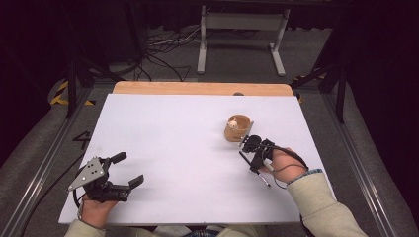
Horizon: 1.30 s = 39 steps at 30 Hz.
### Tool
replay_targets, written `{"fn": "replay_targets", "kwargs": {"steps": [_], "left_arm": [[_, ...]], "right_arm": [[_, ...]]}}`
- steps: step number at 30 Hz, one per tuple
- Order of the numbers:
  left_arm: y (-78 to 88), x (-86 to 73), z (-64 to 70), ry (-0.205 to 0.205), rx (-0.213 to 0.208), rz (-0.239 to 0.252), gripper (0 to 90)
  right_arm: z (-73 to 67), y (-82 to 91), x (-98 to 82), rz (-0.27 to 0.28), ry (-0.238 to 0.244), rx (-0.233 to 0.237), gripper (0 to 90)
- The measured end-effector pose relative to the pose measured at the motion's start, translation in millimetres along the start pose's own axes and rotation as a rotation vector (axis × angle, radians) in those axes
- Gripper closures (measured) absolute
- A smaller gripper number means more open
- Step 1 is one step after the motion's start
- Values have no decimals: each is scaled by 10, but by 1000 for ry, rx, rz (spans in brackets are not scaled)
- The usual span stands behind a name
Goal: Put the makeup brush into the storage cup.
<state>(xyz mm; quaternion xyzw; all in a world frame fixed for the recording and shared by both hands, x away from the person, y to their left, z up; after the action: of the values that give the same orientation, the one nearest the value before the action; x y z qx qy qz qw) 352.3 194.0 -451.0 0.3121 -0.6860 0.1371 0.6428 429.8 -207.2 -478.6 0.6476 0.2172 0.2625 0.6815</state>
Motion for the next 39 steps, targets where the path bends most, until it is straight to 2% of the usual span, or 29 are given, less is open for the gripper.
{"fn": "replay_targets", "kwargs": {"steps": [2,7,9,13,16,21,24,32,35,39], "left_arm": [[3,0,-4,-2,2,-1,17],[1,-1,-1,-1,1,-1,17],[1,-1,-4,-2,3,-2,17],[2,4,-1,-18,7,0,21],[-2,8,3,-32,13,4,21],[-2,22,-3,-62,29,23,17],[6,38,-4,-67,37,43,13],[-21,30,7,-41,19,7,6],[-53,20,23,-29,-6,-20,1],[-89,41,53,-62,-26,-29,1]], "right_arm": [[0,-39,-10,-15,-2,-18,622],[-11,-77,-12,-26,10,-29,663],[-27,-83,-11,-31,17,-24,715],[-39,-84,-13,-40,16,-13,753],[-55,-89,-12,-47,18,16,815],[-54,-90,-10,-51,8,25,822],[-56,-90,-10,-54,8,27,832],[-54,-87,-13,-49,12,30,838],[-46,-80,-18,-53,20,23,840],[-52,-12,-13,-39,17,32,840]]}}
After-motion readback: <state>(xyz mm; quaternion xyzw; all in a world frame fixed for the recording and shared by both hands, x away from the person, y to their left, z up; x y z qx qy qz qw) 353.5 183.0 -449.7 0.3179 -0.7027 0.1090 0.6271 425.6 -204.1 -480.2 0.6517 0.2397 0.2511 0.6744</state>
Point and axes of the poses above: each handheld gripper's, and its own axes: y roughly backward along the jaws, x roughly out of its top, z roughly to its right, the point moved 7 cm from there along -y, roughly forward along the jaws, and after that the axes turned 13 degrees about -y, right-handed, at the moved point
